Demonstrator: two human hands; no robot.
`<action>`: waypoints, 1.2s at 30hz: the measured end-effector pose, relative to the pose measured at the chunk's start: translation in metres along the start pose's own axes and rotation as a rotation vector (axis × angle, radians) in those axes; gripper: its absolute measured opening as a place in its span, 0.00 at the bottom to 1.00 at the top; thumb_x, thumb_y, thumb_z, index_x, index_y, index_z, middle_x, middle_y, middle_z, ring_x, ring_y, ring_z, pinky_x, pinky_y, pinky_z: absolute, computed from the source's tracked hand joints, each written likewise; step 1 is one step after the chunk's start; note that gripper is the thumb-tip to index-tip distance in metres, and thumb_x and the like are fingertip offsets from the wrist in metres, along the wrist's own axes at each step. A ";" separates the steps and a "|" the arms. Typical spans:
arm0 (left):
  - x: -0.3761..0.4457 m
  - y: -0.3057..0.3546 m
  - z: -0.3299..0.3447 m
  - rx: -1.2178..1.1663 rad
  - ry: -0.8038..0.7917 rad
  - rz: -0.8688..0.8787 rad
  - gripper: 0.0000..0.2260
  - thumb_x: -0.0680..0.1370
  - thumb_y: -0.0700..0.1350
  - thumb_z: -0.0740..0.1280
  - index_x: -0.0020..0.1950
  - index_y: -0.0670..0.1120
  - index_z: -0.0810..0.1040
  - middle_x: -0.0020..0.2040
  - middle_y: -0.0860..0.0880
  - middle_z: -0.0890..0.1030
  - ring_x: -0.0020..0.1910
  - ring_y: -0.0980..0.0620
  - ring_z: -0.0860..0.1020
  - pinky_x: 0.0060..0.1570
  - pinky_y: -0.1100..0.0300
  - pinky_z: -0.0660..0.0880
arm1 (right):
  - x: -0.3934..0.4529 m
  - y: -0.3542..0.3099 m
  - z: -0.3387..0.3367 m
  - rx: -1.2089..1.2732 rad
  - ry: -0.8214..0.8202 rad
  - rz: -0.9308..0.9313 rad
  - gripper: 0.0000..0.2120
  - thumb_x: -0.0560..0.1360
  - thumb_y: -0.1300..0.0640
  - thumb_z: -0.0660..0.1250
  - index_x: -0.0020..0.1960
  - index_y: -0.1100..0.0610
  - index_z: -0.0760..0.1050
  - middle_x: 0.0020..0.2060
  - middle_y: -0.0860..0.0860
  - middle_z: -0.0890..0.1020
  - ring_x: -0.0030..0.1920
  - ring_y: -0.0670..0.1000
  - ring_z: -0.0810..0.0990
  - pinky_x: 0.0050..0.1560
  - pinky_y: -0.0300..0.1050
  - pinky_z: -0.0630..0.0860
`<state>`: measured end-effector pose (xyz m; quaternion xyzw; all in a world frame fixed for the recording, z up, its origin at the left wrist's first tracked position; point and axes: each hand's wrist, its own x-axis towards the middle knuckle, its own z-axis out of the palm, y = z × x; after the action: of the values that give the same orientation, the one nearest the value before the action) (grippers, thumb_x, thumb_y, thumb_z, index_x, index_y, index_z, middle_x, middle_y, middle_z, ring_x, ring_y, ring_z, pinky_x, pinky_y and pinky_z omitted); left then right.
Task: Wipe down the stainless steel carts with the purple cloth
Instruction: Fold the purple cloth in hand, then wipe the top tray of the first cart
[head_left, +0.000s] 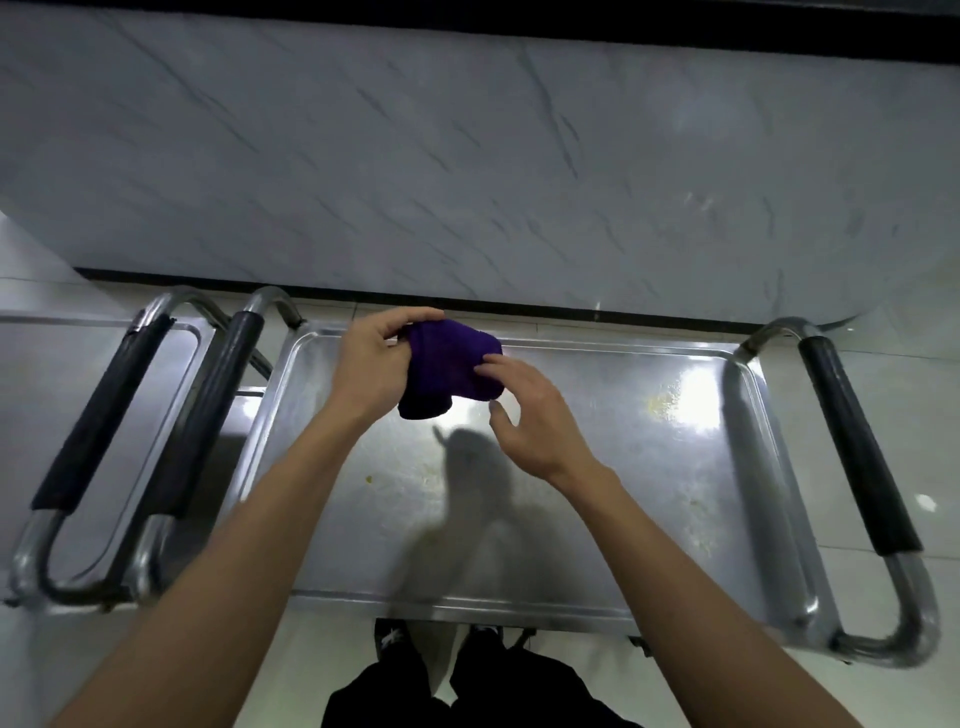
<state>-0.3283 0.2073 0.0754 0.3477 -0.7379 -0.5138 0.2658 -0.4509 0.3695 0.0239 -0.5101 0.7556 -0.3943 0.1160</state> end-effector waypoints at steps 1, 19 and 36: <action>-0.003 0.001 0.003 0.000 0.024 0.001 0.23 0.75 0.26 0.59 0.56 0.48 0.85 0.51 0.52 0.85 0.52 0.60 0.82 0.52 0.57 0.81 | 0.003 -0.006 0.003 0.098 0.013 0.049 0.22 0.76 0.60 0.68 0.70 0.55 0.74 0.67 0.49 0.77 0.66 0.47 0.75 0.69 0.45 0.70; -0.042 -0.040 -0.025 -0.424 0.082 -0.364 0.17 0.81 0.31 0.58 0.62 0.47 0.81 0.57 0.43 0.84 0.53 0.47 0.83 0.46 0.58 0.81 | 0.002 -0.002 0.091 -0.059 -0.217 -0.168 0.43 0.74 0.55 0.72 0.81 0.51 0.50 0.81 0.55 0.49 0.80 0.58 0.50 0.74 0.67 0.60; 0.016 -0.157 -0.132 0.025 -0.031 -0.345 0.17 0.81 0.42 0.65 0.68 0.55 0.78 0.58 0.56 0.82 0.57 0.60 0.79 0.63 0.53 0.76 | 0.079 -0.041 0.186 -0.153 0.009 -0.035 0.29 0.70 0.73 0.69 0.70 0.58 0.75 0.64 0.54 0.80 0.60 0.59 0.80 0.53 0.57 0.80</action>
<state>-0.2012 0.0830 -0.0283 0.4644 -0.6778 -0.5477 0.1580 -0.3517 0.2057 -0.0516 -0.5289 0.7748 -0.3397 0.0665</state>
